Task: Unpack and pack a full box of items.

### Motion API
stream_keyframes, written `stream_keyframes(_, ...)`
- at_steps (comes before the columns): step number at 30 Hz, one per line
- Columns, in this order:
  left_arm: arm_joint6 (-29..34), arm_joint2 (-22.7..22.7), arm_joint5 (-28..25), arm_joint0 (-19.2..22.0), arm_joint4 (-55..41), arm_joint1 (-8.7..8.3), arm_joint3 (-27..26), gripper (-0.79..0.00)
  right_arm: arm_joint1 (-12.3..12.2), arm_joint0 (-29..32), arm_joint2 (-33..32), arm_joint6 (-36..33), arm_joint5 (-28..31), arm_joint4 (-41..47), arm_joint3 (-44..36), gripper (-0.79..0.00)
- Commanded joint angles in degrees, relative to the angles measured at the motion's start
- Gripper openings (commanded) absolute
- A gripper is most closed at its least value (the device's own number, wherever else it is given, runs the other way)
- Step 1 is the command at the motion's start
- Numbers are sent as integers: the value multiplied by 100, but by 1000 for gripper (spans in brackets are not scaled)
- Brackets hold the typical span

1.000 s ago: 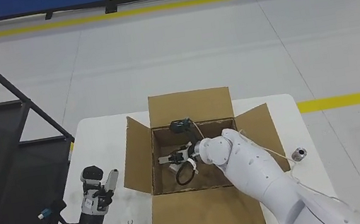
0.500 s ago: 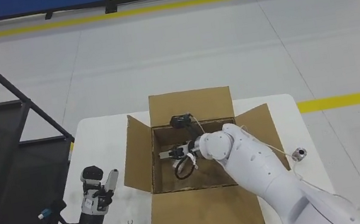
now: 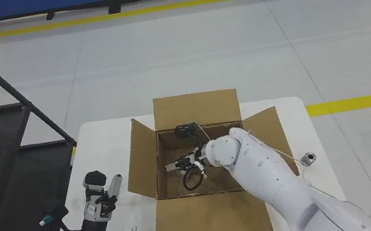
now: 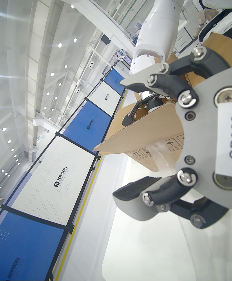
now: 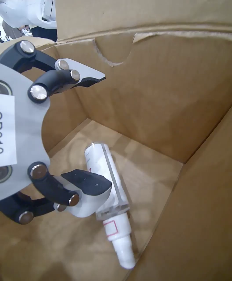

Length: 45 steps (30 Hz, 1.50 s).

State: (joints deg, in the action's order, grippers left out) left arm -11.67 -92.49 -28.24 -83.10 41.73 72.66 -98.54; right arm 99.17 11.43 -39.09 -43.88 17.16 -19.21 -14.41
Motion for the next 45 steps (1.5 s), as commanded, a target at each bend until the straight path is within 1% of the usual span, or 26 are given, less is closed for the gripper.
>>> stream_keyframes(1,0,0,0,0,0,0,0,0,-30,-62,-10,-176,-91,-57,42,0)
stream_keyframes(5,0,0,0,0,0,0,0,0,-110,-149,-88,-456,-60,-43,57,0)
stream_keyframes(7,0,0,0,0,0,0,0,0,-152,-157,-118,-512,-181,-73,15,0)
stream_keyframes(12,0,0,0,0,0,0,0,0,-174,-104,-65,-606,-859,-329,-300,0)
stream_keyframes(14,0,0,0,0,0,0,0,0,-161,-70,2,-715,-1283,-500,-439,0)
stream_keyframes(17,0,0,0,0,0,0,0,0,-143,-1,62,-768,-1677,-659,-623,0)
stream_keyframes(18,0,0,0,0,0,0,0,0,-131,26,114,-787,-1901,-788,-694,0)
stream_keyframes(22,0,0,0,0,0,0,0,0,-102,125,220,-809,-2248,-1056,-916,0)
stream_keyframes(25,0,0,0,0,0,0,0,0,-97,184,240,-673,-2408,-1192,-1048,0)
stream_keyframes(26,0,0,0,0,0,0,0,0,-97,207,240,-626,-2457,-1227,-1090,-74)
stream_keyframes(27,0,0,0,0,0,0,0,0,-98,230,243,-594,-2505,-1267,-1127,-123)
stream_keyframes(29,0,0,0,0,0,0,0,0,-100,278,239,-535,-2583,-1328,-1205,-175)
stream_keyframes(30,0,0,0,0,0,0,0,0,-101,301,240,-499,-2643,-1368,-1238,-219)
stream_keyframes(32,0,0,0,0,0,0,0,0,-100,351,238,-417,-2785,-1441,-1304,-185)
stream_keyframes(34,0,0,0,0,0,0,0,0,-93,401,256,-407,-2924,-1530,-1360,-246)
stream_keyframes(35,0,0,0,0,0,0,0,0,-89,419,261,-397,-2981,-1567,-1389,-243)
stream_keyframes(36,0,0,0,0,0,0,0,0,-84,439,268,-382,-3041,-1607,-1408,-228)
stream_keyframes(38,0,0,0,0,0,0,0,0,-74,468,278,-383,-3126,-1663,-1430,-142)
stream_keyframes(43,0,0,0,0,0,0,0,0,-46,508,297,-448,-3311,-1828,-1478,-219)
stream_keyframes(45,0,0,0,0,0,0,0,0,-48,505,296,-488,-3395,-1912,-1483,-231)
